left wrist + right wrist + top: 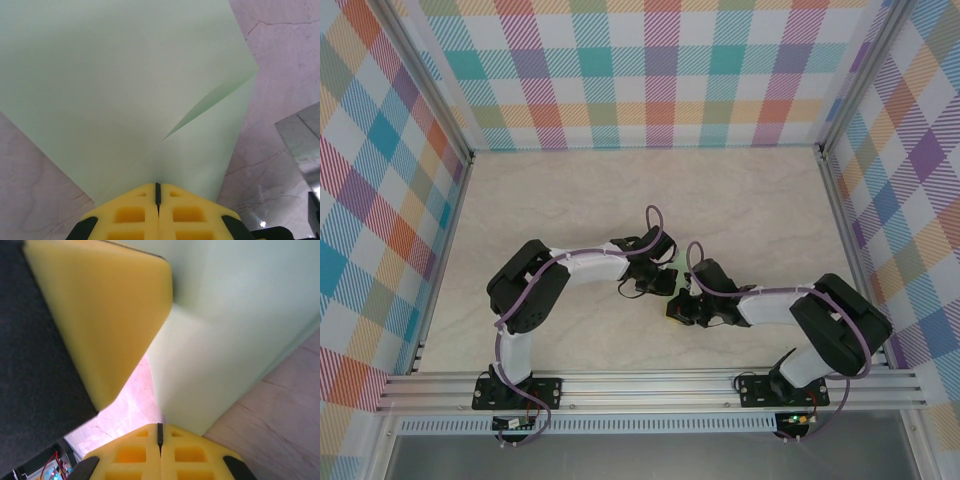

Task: Fold a paper plane with a square sheet of paper (pick it up from the middle)
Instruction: Third fold the triangle at the center of the table.

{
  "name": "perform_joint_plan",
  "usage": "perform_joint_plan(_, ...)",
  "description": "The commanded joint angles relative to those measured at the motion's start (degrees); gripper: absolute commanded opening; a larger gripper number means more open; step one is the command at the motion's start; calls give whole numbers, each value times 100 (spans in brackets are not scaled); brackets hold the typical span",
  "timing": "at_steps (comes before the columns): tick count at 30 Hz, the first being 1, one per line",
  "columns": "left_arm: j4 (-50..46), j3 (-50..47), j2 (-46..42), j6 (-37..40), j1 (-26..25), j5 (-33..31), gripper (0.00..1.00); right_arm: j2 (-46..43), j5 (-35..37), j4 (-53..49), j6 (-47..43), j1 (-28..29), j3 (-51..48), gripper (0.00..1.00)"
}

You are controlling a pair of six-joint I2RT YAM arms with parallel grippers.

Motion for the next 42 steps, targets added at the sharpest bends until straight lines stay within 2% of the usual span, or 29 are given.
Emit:
perform_joint_plan(1, -111, -54, 104, 109, 47, 69, 0, -270, 60, -56, -100, -188, -1, 0)
perform_joint_plan(11, -136, -37, 125, 120, 47, 69, 0, 376, -111, 274, -162, -419, -9, 0)
perform_joint_plan(15, -163, -37, 135, 140, 57, 61, 0, 225, -94, 130, -197, -470, 3, 0)
perform_joint_plan(21, -193, -11, 125, 155, 57, 59, 0, -71, -421, 93, -397, -987, 47, 0)
perform_joint_plan(29, -172, -14, 141, 150, 55, 76, 0, 549, -868, 372, -545, -1376, 243, 0)
perform_joint_plan(36, -236, -6, 136, 174, 52, 52, 0, 342, -394, -405, -736, -1378, 280, 0)
perform_joint_plan(42, -257, 7, 119, 188, 55, 51, 0, 107, -611, -488, -890, -1569, 549, 0)
